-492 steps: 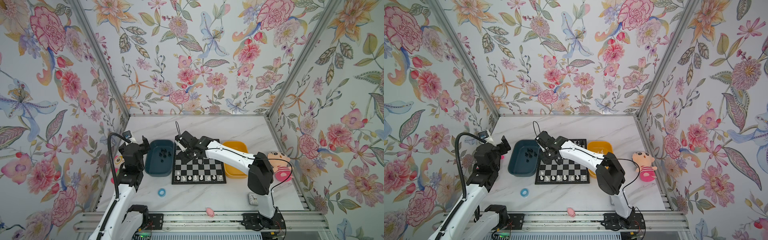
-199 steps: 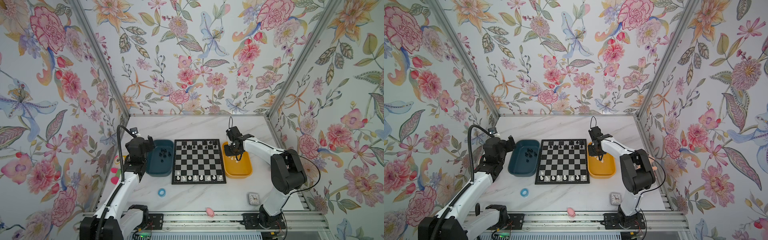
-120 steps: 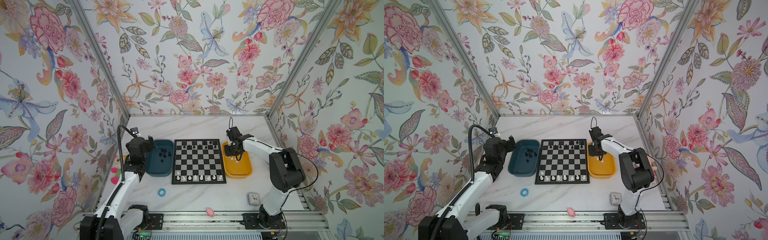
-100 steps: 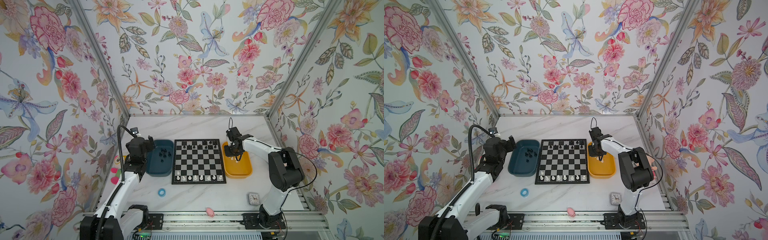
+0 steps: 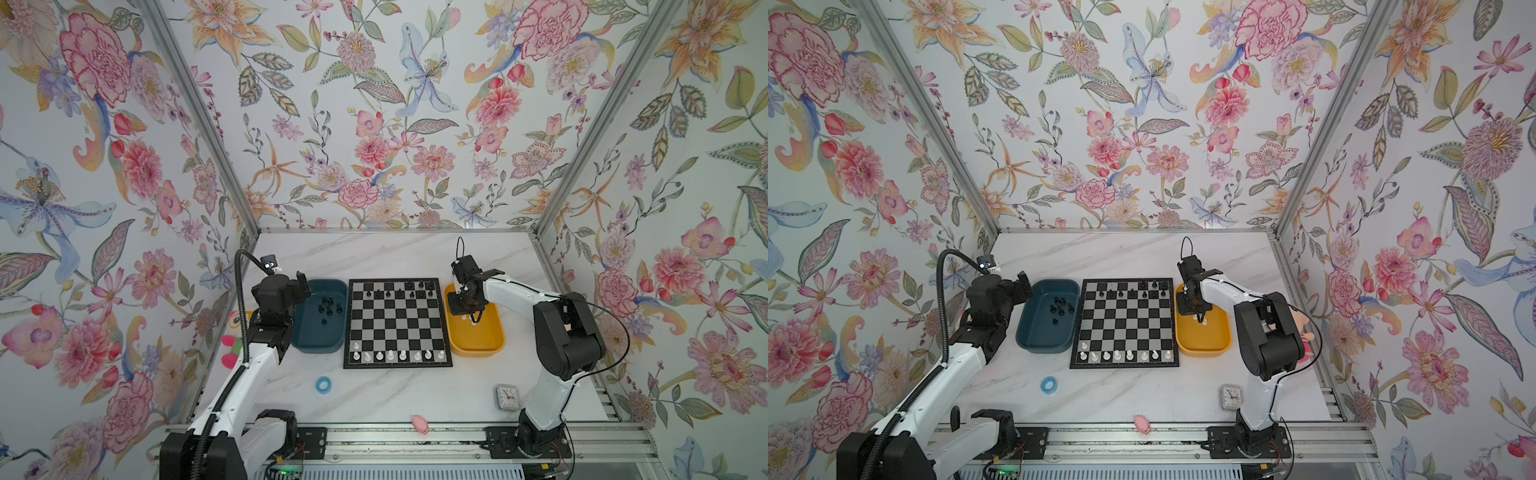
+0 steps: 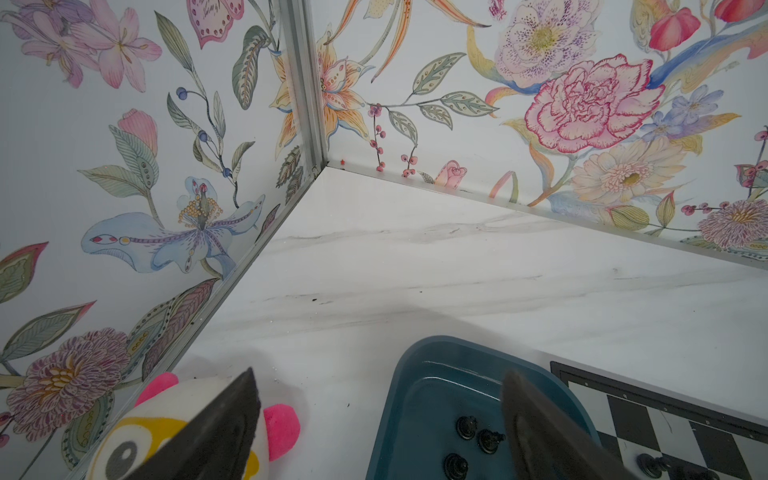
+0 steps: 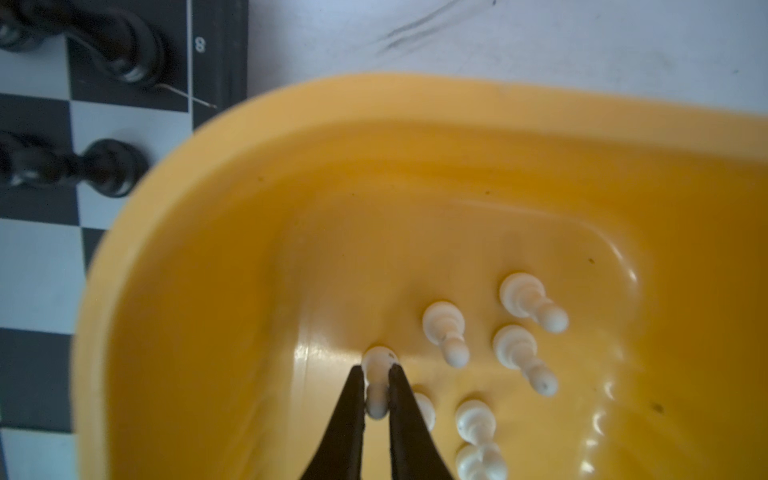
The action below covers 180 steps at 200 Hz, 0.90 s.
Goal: Set up the chess pieces on the board
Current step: 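Lower the right gripper into the yellow tray and grasp another white pawn, then carry the white pawn with the right gripper to the board's nearest row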
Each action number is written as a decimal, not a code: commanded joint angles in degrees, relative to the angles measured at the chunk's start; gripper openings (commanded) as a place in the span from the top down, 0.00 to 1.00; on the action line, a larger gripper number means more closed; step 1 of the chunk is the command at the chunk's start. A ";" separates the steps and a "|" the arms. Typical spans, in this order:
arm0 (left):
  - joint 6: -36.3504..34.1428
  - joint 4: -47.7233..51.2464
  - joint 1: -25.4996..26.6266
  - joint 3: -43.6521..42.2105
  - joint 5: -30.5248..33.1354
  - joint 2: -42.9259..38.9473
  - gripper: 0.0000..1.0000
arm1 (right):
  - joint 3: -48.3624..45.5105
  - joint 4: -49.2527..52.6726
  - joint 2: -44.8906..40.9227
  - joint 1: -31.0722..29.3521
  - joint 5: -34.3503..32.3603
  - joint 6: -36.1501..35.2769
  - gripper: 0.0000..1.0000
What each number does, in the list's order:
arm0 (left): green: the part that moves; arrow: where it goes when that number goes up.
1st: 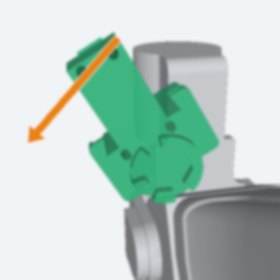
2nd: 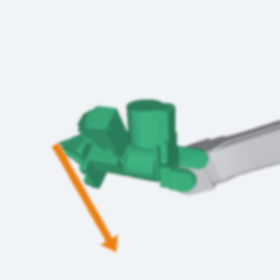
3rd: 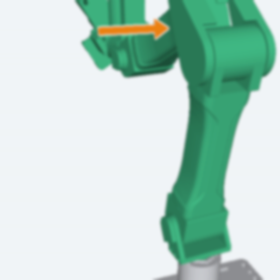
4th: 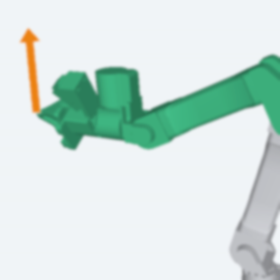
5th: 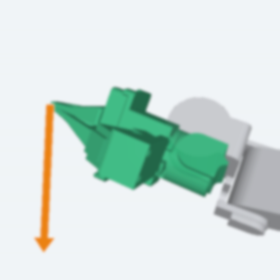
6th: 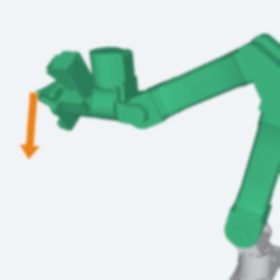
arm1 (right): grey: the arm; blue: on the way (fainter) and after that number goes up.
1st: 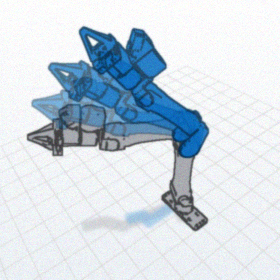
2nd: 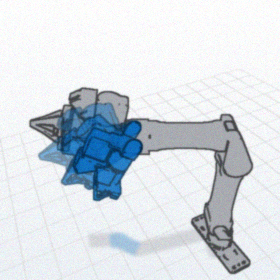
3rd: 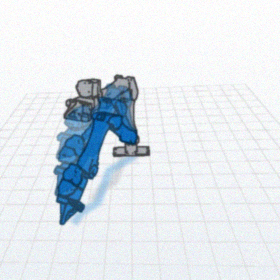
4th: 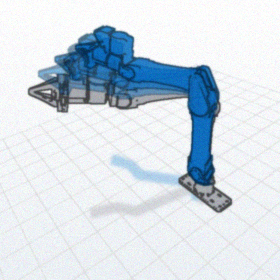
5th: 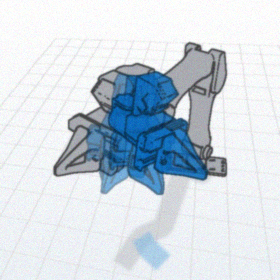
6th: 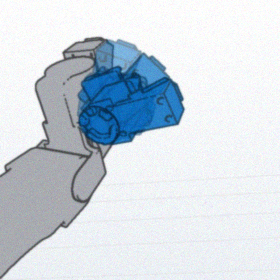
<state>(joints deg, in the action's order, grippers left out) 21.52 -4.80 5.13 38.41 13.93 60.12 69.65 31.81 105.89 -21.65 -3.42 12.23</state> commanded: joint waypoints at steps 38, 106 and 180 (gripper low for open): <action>0.23 -0.46 -0.47 0.85 0.39 -0.08 0.08 | 0.20 0.69 -0.12 0.43 -0.01 -0.37 0.98; 0.08 -0.95 -0.47 0.14 0.50 -0.47 0.08 | 3.42 7.45 -6.60 -1.45 -2.94 -0.50 1.00; -0.26 -1.32 -0.47 -1.29 0.39 -2.16 0.08 | 14.94 18.84 -9.39 -14.32 -5.16 0.10 1.00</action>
<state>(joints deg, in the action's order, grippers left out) 21.50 -5.21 5.13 38.15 13.93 59.57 81.23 44.29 96.77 -31.68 -7.77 12.25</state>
